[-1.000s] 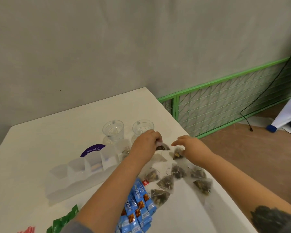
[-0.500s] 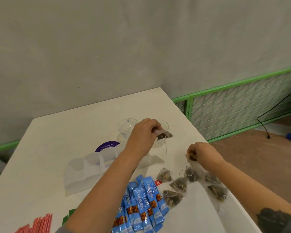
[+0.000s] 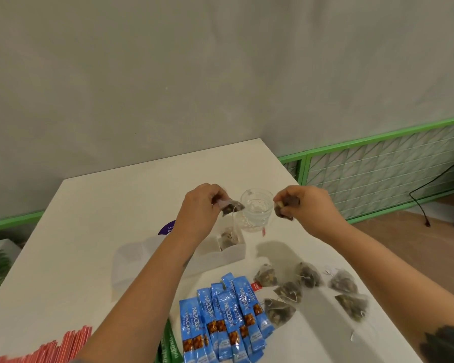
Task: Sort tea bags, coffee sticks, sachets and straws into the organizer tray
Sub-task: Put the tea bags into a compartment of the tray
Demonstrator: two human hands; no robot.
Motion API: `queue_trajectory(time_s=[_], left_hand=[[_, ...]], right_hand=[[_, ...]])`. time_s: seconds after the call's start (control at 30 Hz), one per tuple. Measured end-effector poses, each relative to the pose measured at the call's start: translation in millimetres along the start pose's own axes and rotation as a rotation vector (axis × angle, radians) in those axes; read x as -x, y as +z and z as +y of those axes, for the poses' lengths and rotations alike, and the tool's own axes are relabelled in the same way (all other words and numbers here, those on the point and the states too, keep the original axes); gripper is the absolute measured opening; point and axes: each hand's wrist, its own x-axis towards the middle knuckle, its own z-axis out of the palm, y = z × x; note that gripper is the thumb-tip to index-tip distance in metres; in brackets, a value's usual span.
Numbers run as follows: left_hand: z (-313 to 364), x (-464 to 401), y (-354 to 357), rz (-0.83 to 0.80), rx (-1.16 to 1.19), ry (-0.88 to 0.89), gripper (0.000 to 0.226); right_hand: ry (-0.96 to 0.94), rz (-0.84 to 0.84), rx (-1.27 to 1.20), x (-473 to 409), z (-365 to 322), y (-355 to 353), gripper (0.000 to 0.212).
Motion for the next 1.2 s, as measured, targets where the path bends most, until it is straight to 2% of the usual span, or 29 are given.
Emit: queue_trajectory(time_s=[0.27,0.6,0.87,1.2], left_hand=[[-29,1,15,-0.151,-0.145,-0.095,0.006],[-32,3,31,-0.350,-0.354,-0.062,0.016],[-35,6,29,-0.273,-0.298,-0.047,0.024],[-43,9,29,-0.265,-0.213,-0.089,0.017]], right_hand=[[-0.161,0.000,-0.033,-3,-40,15,0.023],[-0.198,-0.070,-0.102,-1,-62,36,0.024],[-0.148,-0.149,0.110,-7,-48,73,0.025],[-0.168,-0.228,0.244,-10,-22,96,0.026]])
